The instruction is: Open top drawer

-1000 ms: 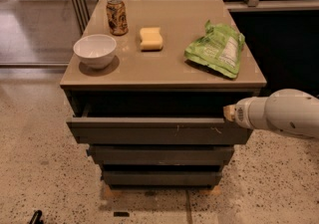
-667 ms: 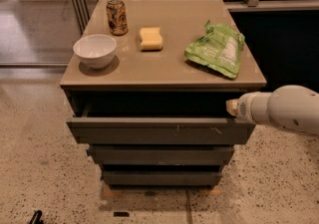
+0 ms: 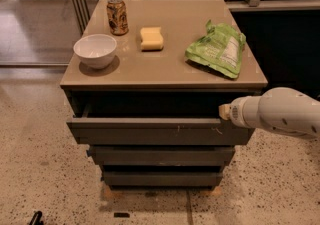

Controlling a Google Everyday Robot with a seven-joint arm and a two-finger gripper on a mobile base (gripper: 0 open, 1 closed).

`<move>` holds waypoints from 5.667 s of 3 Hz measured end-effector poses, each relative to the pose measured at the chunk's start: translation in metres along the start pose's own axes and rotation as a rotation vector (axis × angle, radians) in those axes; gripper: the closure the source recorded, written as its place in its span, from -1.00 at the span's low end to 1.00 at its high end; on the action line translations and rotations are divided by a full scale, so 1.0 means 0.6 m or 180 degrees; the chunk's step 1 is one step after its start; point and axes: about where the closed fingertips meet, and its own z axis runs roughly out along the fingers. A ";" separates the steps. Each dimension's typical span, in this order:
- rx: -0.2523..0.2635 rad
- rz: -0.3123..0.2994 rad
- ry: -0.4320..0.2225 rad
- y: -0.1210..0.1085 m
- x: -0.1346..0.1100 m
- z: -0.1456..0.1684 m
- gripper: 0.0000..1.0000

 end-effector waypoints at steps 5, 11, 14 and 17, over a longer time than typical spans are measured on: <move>-0.0193 -0.0105 0.0302 0.028 0.049 0.000 1.00; -0.0241 -0.0477 0.0301 0.042 0.024 -0.082 1.00; -0.0633 0.0108 0.0980 0.029 0.142 0.017 1.00; -0.0696 0.0314 0.0897 0.033 0.182 -0.007 1.00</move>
Offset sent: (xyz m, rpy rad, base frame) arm -0.0406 0.0382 -0.0791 -0.0832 0.3195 0.2297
